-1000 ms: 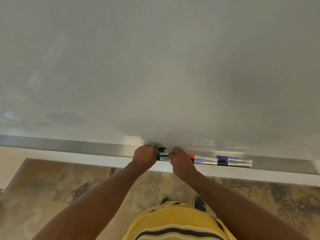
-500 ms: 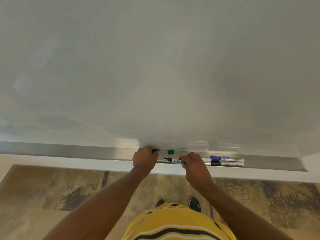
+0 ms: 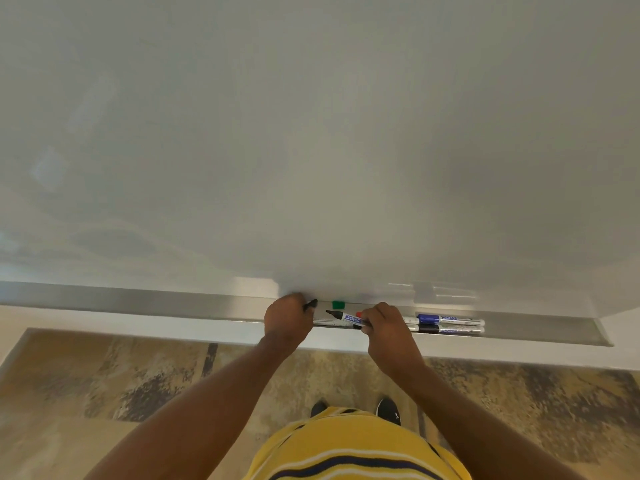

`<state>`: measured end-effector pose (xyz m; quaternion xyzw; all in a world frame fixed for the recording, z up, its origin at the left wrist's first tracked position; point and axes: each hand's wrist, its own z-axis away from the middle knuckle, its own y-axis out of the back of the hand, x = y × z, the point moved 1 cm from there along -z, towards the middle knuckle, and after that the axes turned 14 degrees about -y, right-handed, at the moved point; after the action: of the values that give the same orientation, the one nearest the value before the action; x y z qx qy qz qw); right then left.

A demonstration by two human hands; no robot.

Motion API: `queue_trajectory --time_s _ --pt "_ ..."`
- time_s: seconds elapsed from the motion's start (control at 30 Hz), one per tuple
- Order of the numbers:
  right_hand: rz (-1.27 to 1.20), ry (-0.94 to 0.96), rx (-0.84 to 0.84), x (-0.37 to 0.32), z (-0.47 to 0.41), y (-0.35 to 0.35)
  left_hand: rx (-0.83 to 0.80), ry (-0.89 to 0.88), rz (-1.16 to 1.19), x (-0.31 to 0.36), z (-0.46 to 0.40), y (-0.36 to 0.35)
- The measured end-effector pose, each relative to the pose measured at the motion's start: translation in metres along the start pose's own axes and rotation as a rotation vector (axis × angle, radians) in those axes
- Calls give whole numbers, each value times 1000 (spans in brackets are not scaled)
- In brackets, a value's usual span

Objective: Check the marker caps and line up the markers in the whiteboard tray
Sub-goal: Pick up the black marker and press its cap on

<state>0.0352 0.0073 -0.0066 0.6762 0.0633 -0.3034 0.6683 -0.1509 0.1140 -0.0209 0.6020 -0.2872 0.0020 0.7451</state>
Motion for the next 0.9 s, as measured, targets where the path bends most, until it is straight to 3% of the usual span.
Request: queue_trajectory --time_s 0.23,0.4,0.57,0.9 --pt "-70 -45 -28 4 -1 10 -33 -78 -18 2 2 3" --pt "-214 28 25 1 -1 38 85 41 398 11 14 22" --pt "-387 65 28 1 1 62 131 -19 837 22 31 54" --pt "-378 127 32 -17 -4 79 188 -38 845 35 40 79"
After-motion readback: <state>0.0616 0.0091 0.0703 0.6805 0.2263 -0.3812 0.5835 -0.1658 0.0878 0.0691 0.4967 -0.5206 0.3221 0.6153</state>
